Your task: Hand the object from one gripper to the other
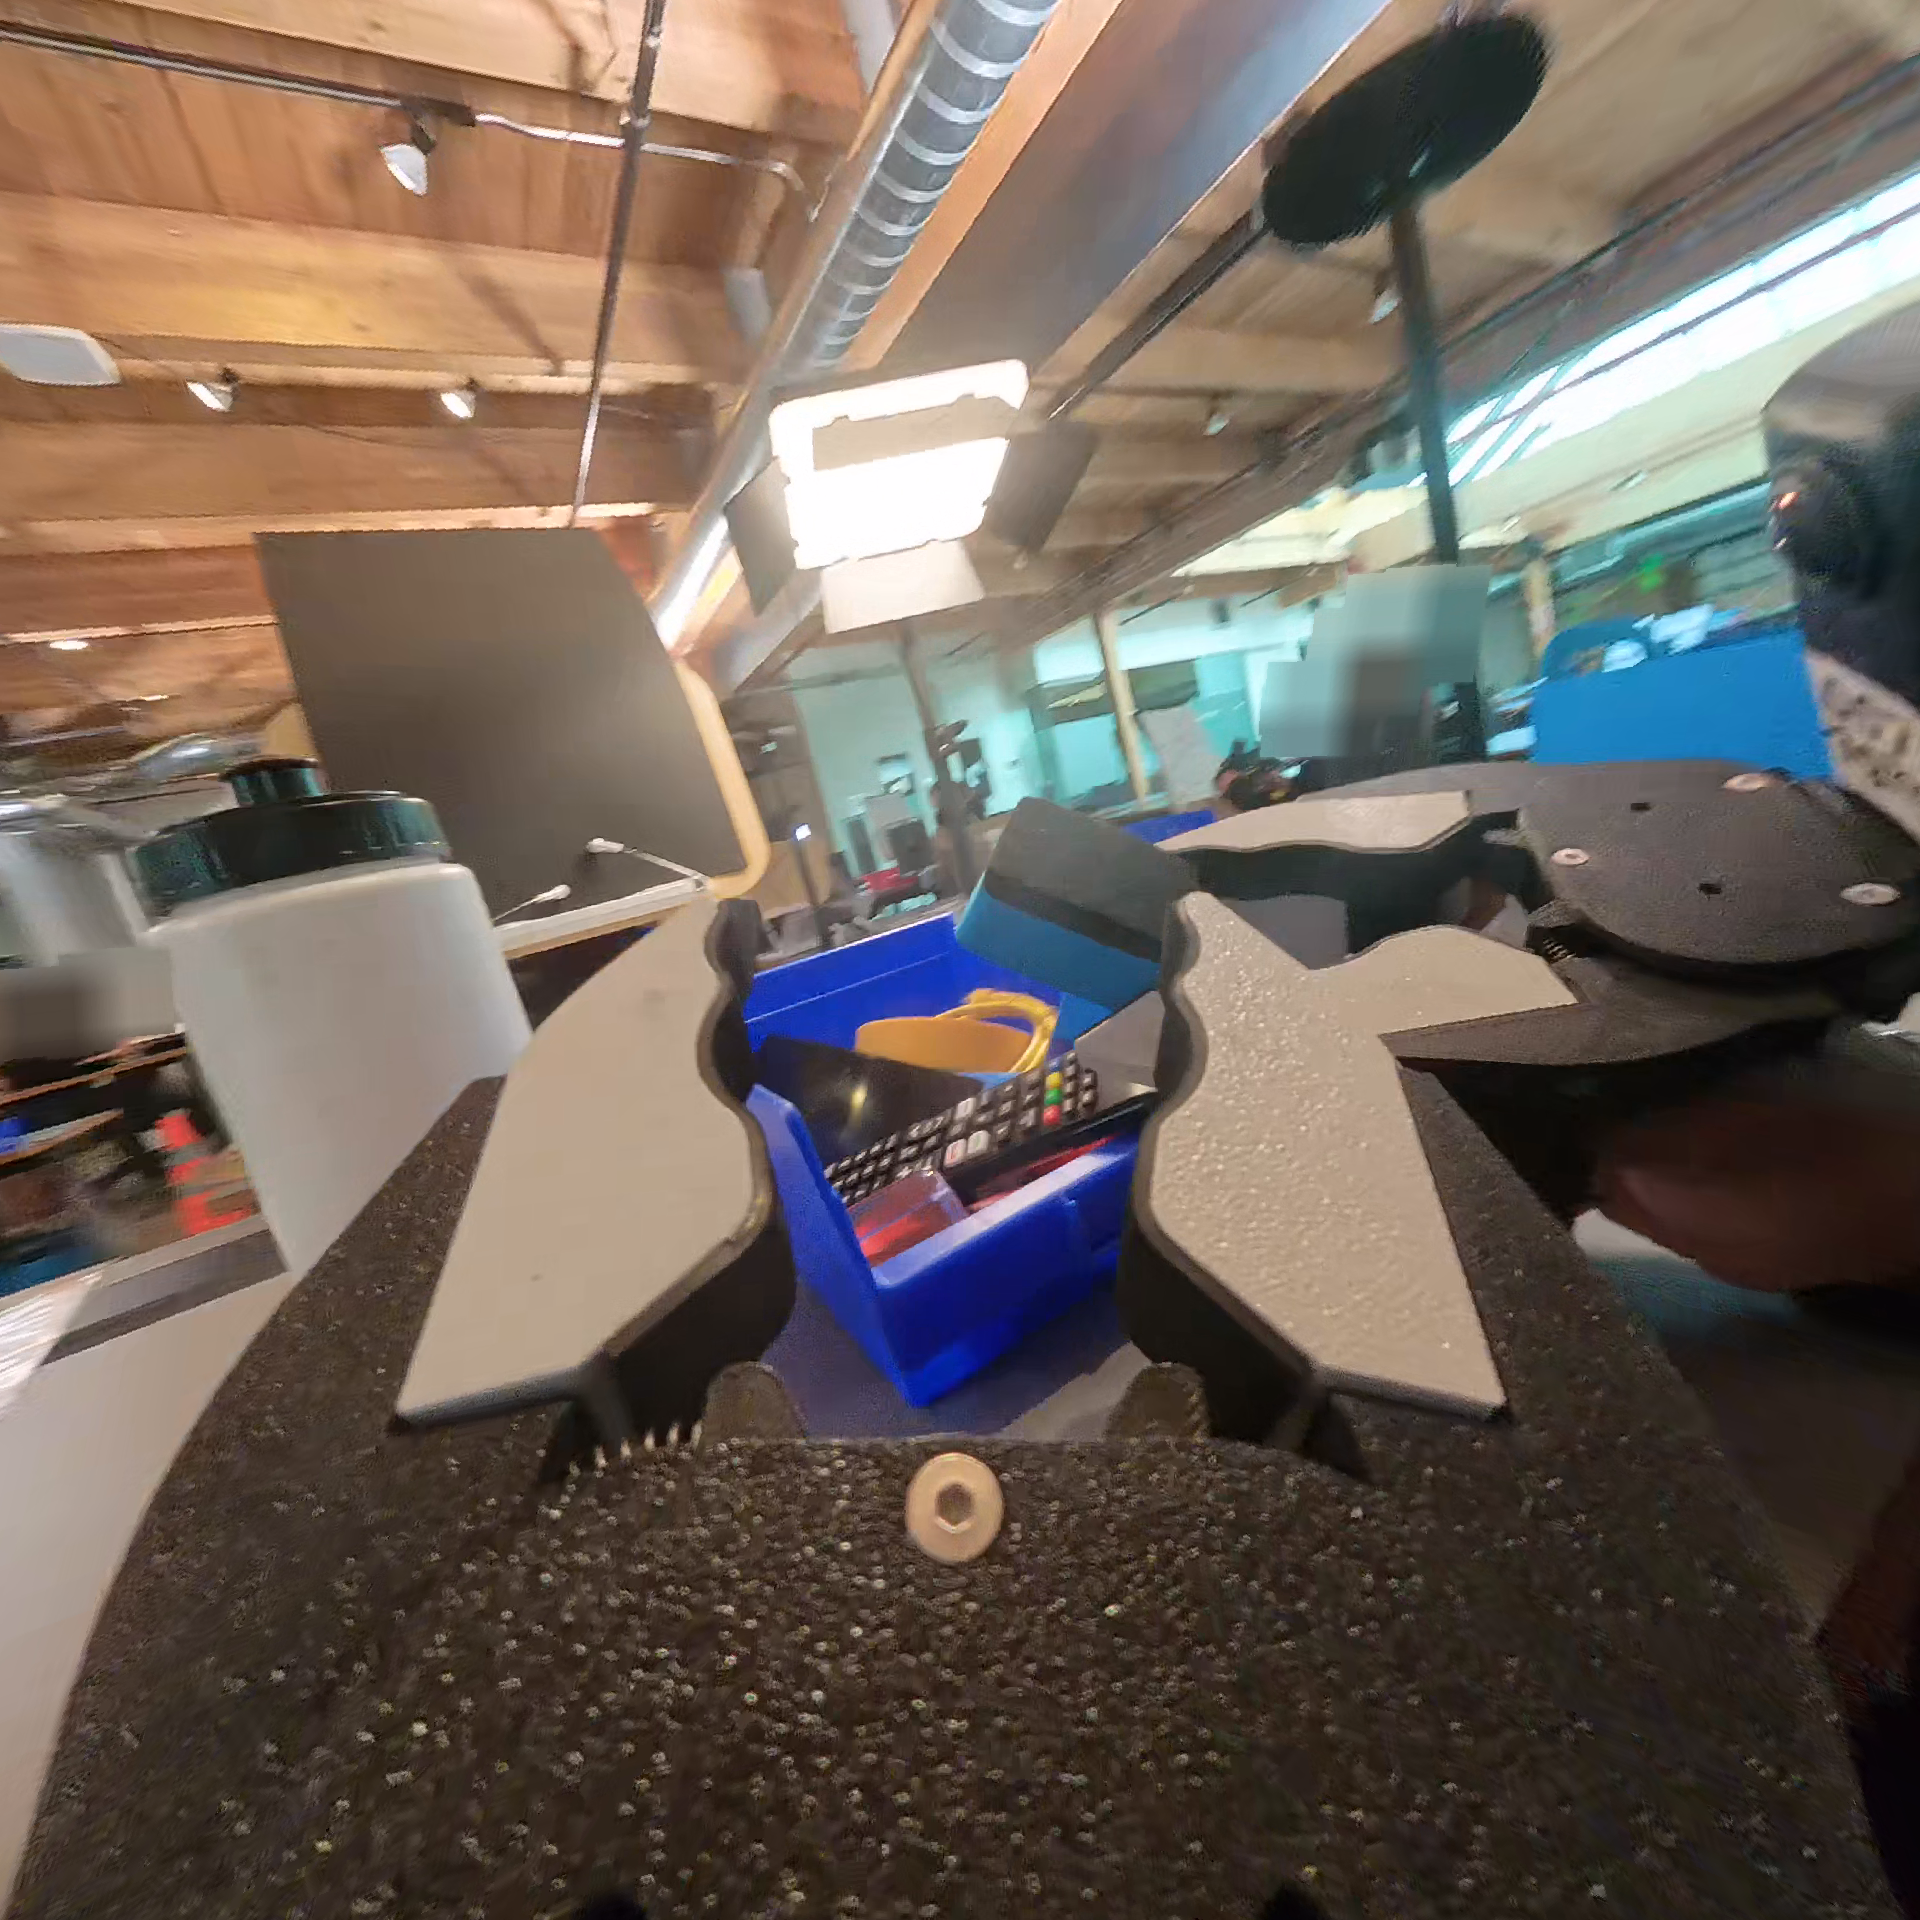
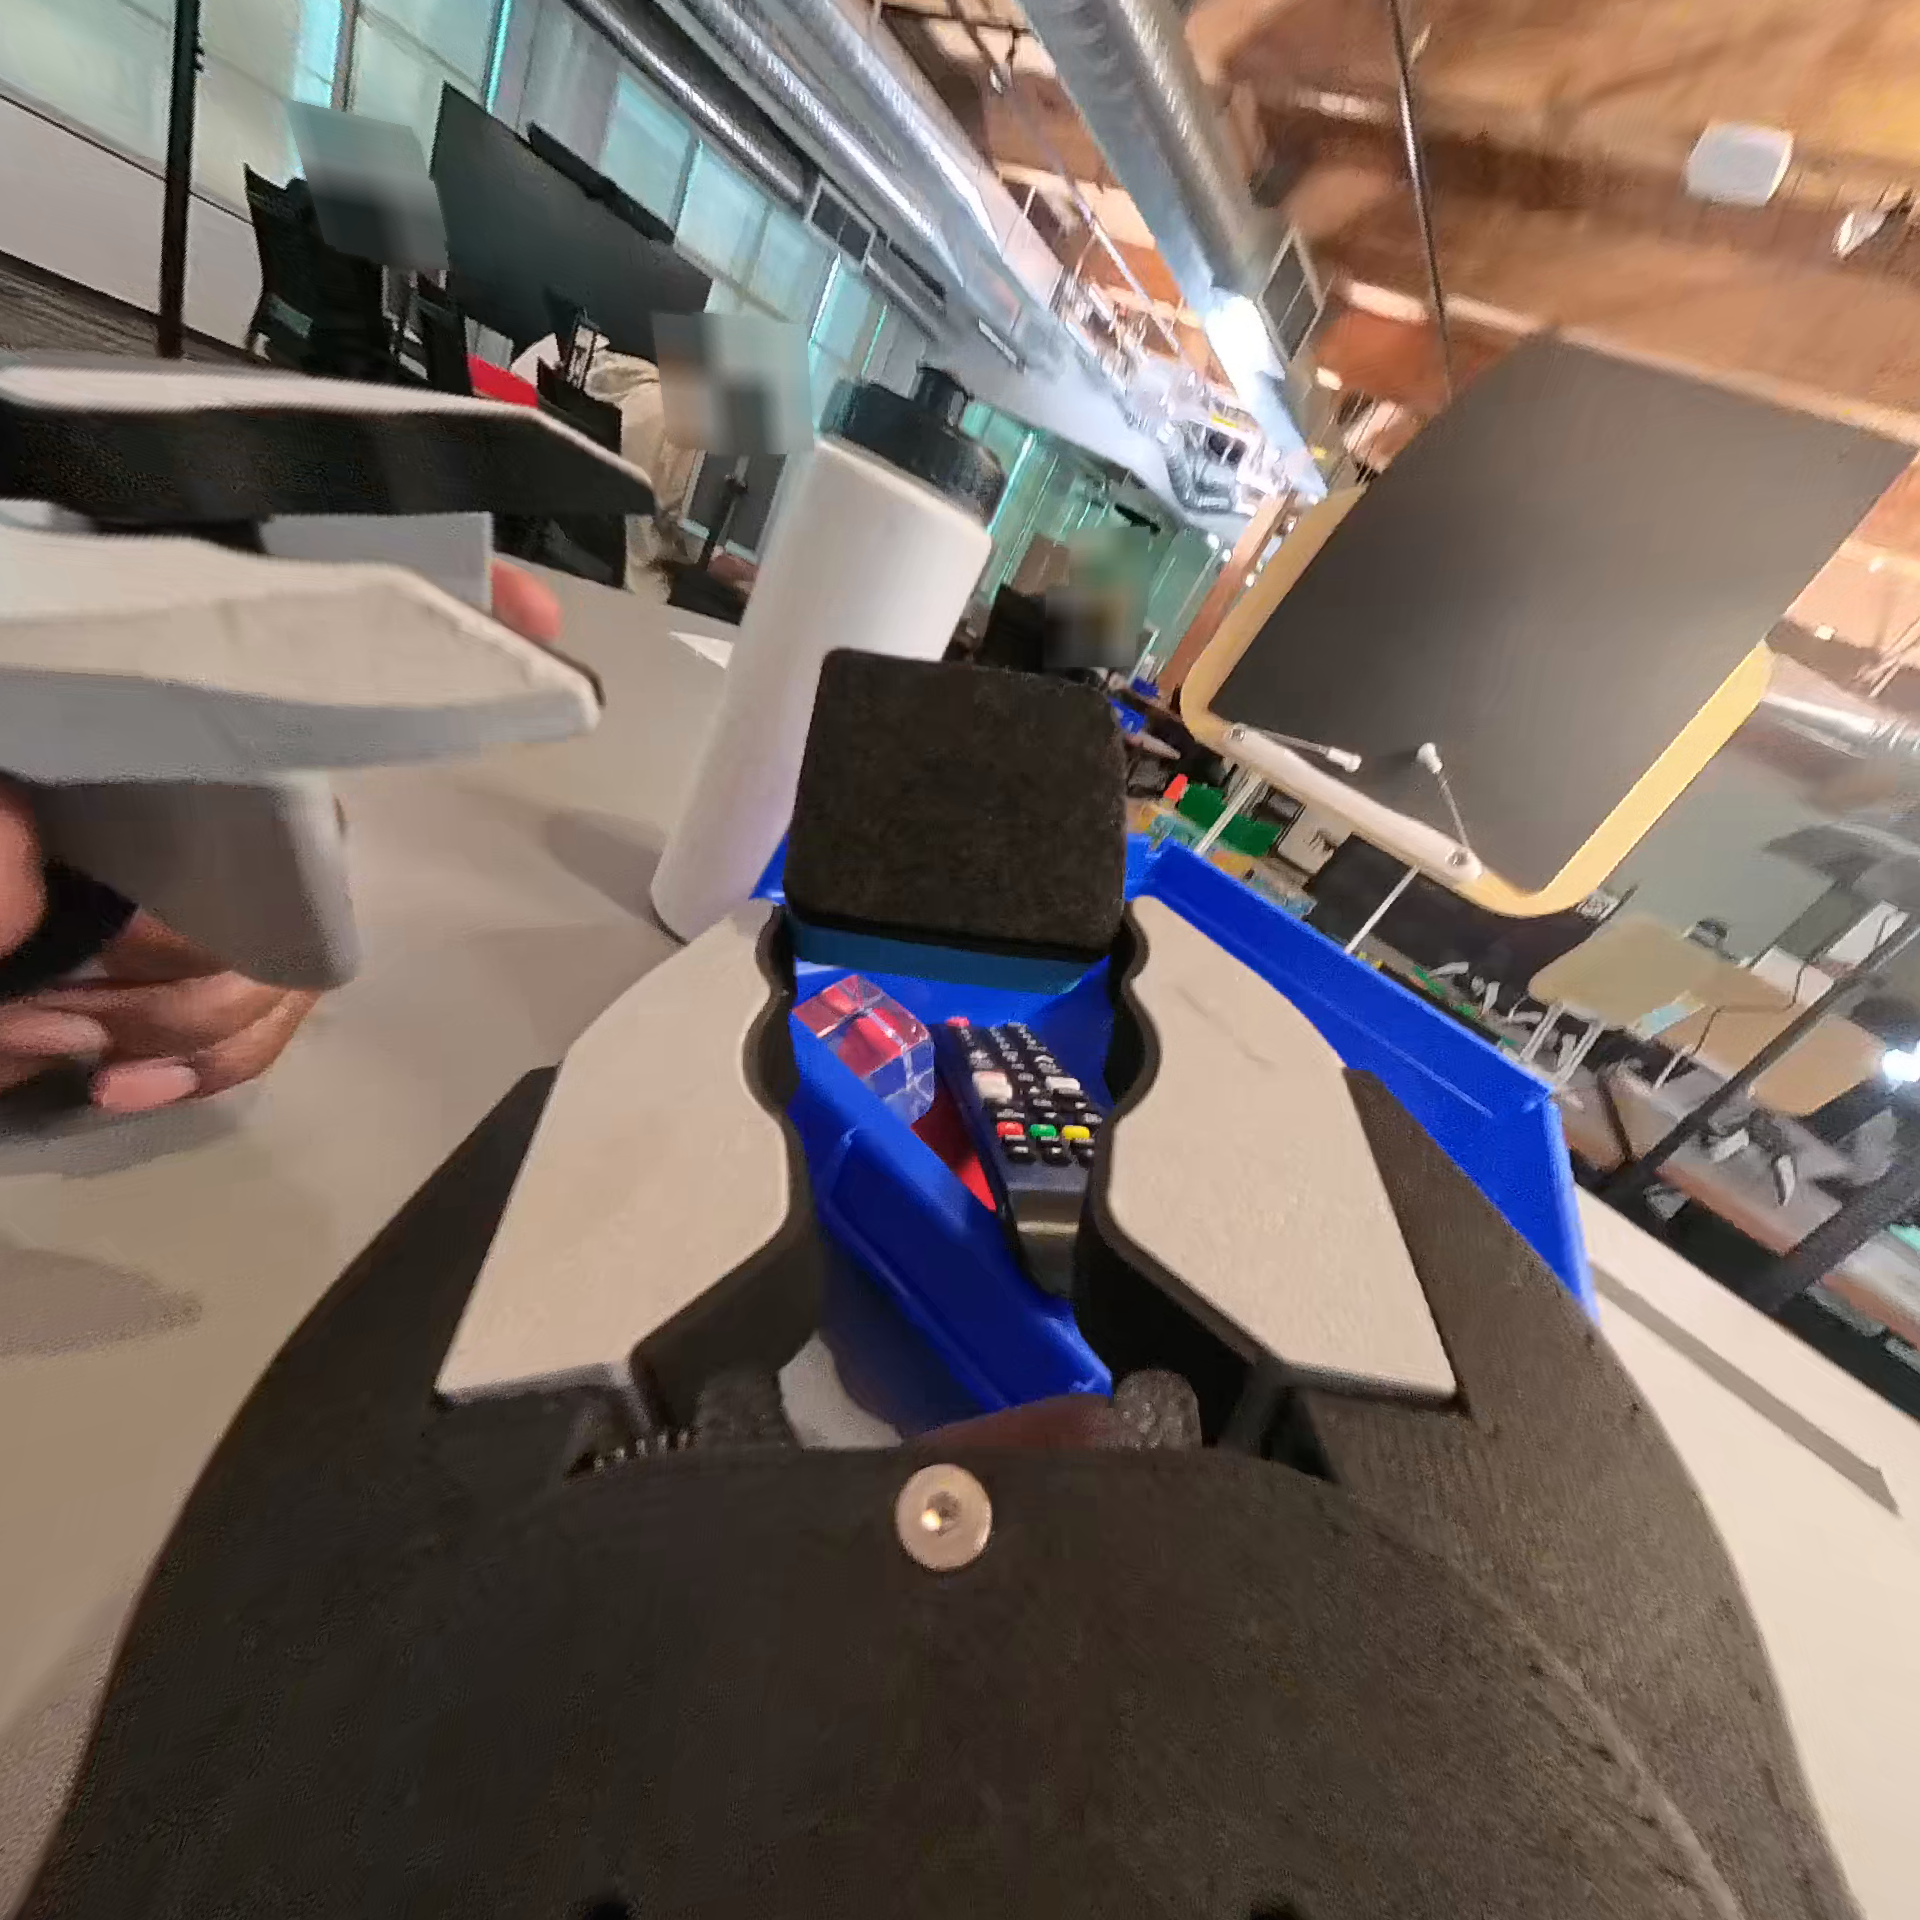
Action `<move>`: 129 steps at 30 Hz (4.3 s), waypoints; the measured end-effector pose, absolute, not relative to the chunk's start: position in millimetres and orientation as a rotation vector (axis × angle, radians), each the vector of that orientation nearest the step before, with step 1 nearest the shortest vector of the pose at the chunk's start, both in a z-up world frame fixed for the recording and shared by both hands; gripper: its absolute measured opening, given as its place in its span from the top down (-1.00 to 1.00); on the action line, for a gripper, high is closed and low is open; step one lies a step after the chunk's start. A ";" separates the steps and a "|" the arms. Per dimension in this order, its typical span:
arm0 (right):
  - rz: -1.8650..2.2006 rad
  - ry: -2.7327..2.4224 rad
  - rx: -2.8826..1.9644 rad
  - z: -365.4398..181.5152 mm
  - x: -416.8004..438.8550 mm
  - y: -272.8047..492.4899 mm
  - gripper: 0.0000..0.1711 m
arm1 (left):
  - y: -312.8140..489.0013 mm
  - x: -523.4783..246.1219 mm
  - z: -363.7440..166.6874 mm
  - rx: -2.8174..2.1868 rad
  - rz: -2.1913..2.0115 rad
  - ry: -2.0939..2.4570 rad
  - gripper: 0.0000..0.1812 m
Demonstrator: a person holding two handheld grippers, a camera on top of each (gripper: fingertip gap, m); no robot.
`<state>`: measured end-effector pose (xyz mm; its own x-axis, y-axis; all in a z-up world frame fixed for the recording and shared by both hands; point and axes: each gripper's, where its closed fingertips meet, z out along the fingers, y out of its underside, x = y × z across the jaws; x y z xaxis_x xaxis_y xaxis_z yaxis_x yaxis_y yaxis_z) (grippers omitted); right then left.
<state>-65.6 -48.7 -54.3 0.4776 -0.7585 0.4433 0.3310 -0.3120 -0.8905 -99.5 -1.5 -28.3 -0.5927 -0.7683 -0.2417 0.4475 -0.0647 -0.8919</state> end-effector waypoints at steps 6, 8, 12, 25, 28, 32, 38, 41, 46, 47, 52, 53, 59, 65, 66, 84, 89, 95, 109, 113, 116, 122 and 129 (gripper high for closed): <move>-1.401 0.272 -1.649 -66.3 -65.0 -36.9 0.32 | -16.2 -88.5 -48.0 -0.526 -1.571 1.536 0.16; -1.510 0.197 -1.681 -69.6 -67.2 -31.0 0.32 | -16.4 -84.0 -55.9 -0.539 -1.481 1.608 0.15; -1.659 0.073 -1.715 -75.0 -72.1 -20.9 0.33 | -13.9 -78.6 -74.1 -0.563 -1.355 1.718 0.17; -1.537 0.041 -1.613 -63.8 -86.7 -14.7 0.35 | -7.5 -92.2 -51.9 -0.720 -1.804 1.624 0.35; -1.301 0.090 -1.545 -54.8 -95.7 -15.0 0.30 | -1.5 -106.4 -26.3 -0.906 -2.474 1.414 0.35; -1.174 0.072 -1.495 -48.4 -109.7 -8.7 0.31 | 14.8 -100.0 -25.7 -1.178 -3.035 1.011 0.36; -1.186 0.020 -1.522 -55.0 -120.4 8.6 0.33 | -1.1 -107.0 -39.9 -1.281 -3.181 0.883 0.36; -1.183 0.045 -1.496 -51.6 -121.9 8.3 0.41 | -13.4 -116.0 -39.9 -1.229 -3.169 0.977 0.36; -1.205 0.055 -1.496 -52.5 -119.2 5.4 0.56 | -19.2 -120.7 -40.2 -1.172 -3.127 1.062 0.36; -1.243 0.055 -1.493 -52.2 -117.4 3.9 0.63 | -22.0 -122.2 -41.1 -1.168 -3.120 1.083 0.36; -1.262 0.070 -1.462 -46.8 -115.8 -6.7 0.71 | -30.1 -129.1 -38.7 -1.049 -3.039 1.277 0.31; -1.209 0.088 -1.461 -46.1 -115.0 -10.1 0.72 | -29.6 -130.4 -36.6 -1.000 -2.992 1.325 0.26; -0.401 0.138 -1.447 -49.9 -135.4 -23.5 0.72 | -13.6 -138.1 -20.2 -0.529 -2.501 1.527 0.24; 0.222 0.138 -1.405 -49.0 -166.6 -30.8 0.72 | -6.9 -169.5 -25.4 0.133 -2.015 1.561 0.25; 0.273 0.137 -1.413 -50.4 -169.7 -29.5 0.72 | -9.6 -176.1 -32.5 0.237 -1.948 1.568 0.25; 0.646 0.151 -1.739 -95.3 -195.8 -2.3 0.72 | -33.0 -184.9 -83.3 0.591 -1.476 1.599 0.27; 0.624 0.227 -1.703 -93.8 -183.3 -3.3 0.72 | -32.7 -170.6 -82.7 0.466 -1.493 1.625 0.28; 0.344 0.408 -1.507 -75.0 -135.9 -19.3 0.55 | -19.4 -137.9 -64.1 0.165 -1.514 1.522 0.29; 0.261 0.302 -1.535 -70.5 -153.1 -14.3 0.38 | -21.3 -150.6 -59.1 0.261 -1.482 1.360 0.29; 0.257 0.272 -1.589 -75.2 -162.4 -8.8 0.53 | -28.4 -157.0 -67.0 0.333 -1.454 1.377 0.28; 0.208 0.299 -1.579 -74.2 -157.2 -11.4 0.72 | -28.8 -153.0 -70.2 0.313 -1.466 1.429 0.29; -0.633 0.253 -1.647 -73.3 -114.9 -36.2 0.73 | -14.3 -135.6 -57.7 0.082 -1.664 1.555 0.28; -1.353 0.079 -1.707 -81.4 -100.6 -34.8 0.73 | -11.7 -112.2 -66.9 -0.527 -1.842 1.890 0.15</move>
<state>-100.6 -34.8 -81.4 0.3921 -0.5539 0.7345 0.4649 -0.5697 -0.6778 -112.2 -11.7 -66.9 -0.8272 -0.5596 -0.0509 0.0367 0.0367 -0.9987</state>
